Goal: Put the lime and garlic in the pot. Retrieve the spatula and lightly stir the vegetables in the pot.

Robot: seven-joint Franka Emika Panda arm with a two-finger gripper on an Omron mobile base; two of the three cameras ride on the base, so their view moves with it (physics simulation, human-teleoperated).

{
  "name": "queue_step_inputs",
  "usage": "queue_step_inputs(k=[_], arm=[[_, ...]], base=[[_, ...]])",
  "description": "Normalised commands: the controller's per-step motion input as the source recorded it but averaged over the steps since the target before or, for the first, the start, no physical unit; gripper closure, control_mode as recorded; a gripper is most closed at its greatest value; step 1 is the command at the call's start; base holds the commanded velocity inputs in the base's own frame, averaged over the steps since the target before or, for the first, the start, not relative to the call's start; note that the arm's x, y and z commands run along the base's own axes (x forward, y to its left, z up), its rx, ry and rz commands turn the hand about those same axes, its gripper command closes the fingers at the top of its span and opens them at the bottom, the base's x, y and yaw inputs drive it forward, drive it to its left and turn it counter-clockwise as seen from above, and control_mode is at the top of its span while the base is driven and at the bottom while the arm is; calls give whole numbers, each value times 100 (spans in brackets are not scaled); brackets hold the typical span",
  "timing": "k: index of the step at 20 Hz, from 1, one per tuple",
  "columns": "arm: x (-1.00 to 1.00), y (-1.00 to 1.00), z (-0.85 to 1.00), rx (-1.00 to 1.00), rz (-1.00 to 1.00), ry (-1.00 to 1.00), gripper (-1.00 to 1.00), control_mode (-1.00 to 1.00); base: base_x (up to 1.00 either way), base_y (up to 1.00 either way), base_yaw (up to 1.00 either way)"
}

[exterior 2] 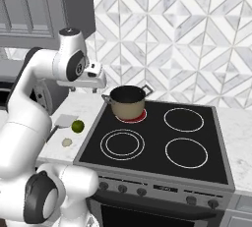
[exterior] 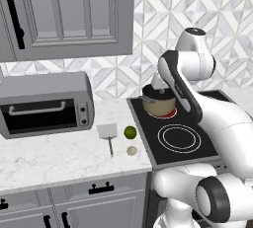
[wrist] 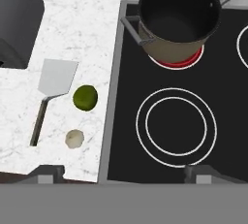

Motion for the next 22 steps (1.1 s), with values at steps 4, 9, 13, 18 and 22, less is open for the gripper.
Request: queue_step_inputs(k=[4,9,13,18,22], arm=[[0,0,0,0,0,0,-100,100],[0,0,0,0,0,0,-100,100],[0,0,0,0,0,0,-100,100],[0,0,0,0,0,0,-100,100],[0,17,-47,0,0,11,-100,-100]], base=[[19,-20,0],[34,-23,0],[83,0,0],[33,0,0],[0,0,0]])
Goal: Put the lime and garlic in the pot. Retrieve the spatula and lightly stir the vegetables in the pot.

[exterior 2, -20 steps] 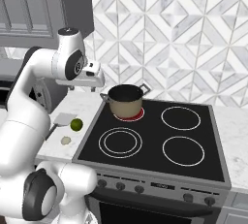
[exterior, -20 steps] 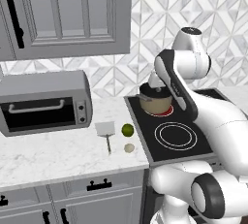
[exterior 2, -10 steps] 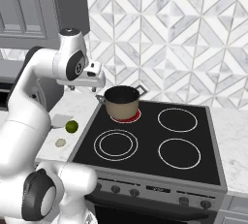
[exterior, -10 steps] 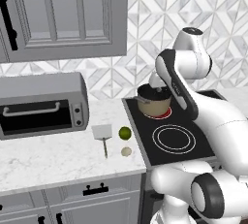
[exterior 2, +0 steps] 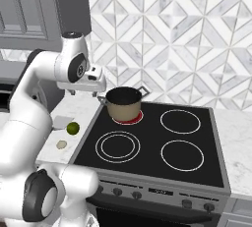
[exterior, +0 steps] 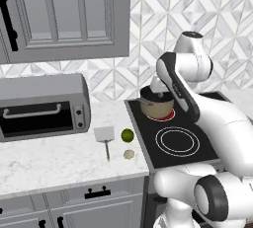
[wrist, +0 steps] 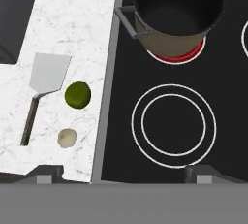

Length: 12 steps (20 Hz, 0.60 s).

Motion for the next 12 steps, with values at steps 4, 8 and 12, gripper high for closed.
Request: queue_step_inputs(k=[4,8,12], arm=[[0,69,-98,0,0,0,-100,-100],[0,62,-98,2,0,0,-100,-100],[29,53,-87,6,-1,0,-100,-100]], base=[[0,0,0],[0,0,0],[0,0,0]])
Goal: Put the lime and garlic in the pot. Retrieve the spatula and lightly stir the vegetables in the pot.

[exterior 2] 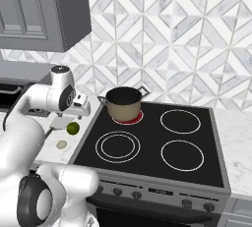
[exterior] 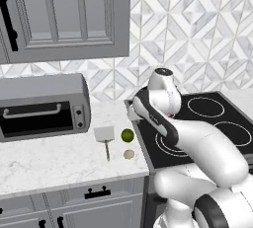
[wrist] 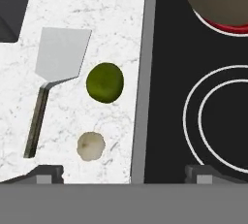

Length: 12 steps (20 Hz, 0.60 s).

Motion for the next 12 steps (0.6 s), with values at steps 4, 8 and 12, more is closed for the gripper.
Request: queue_step_inputs(k=[4,8,12], arm=[[25,8,-20,0,-1,7,-100,-100],[24,1,-13,0,0,6,-100,-100],[39,22,-46,0,-1,0,-100,-100]], base=[[0,0,0],[0,0,0],[0,0,0]])
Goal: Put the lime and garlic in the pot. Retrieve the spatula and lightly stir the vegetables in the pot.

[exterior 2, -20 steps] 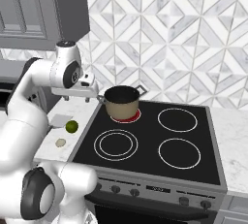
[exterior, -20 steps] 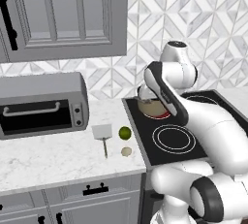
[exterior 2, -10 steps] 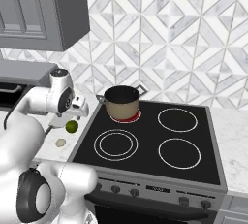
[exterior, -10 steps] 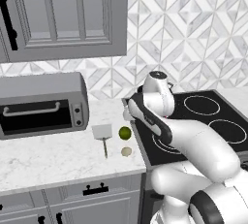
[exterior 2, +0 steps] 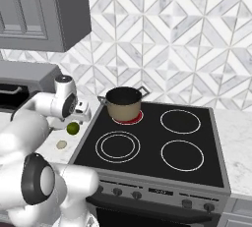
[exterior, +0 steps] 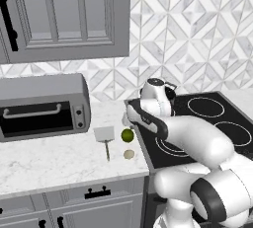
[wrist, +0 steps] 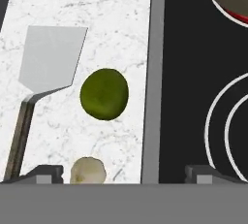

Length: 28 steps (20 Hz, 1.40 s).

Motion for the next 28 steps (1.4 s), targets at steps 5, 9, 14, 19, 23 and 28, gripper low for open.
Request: queue_step_inputs(k=[5,9,14,19,23,28], arm=[[39,24,-36,0,-2,0,-100,-100],[26,5,-35,0,0,2,-100,-100],[24,1,-34,1,0,1,-100,-100],[16,9,-27,2,0,4,-100,-100],[6,25,-21,1,0,7,-100,-100],[14,24,-31,1,0,10,-100,-100]], base=[[0,0,0],[0,0,0],[0,0,0],[0,0,0],[0,0,0],[0,0,0]])
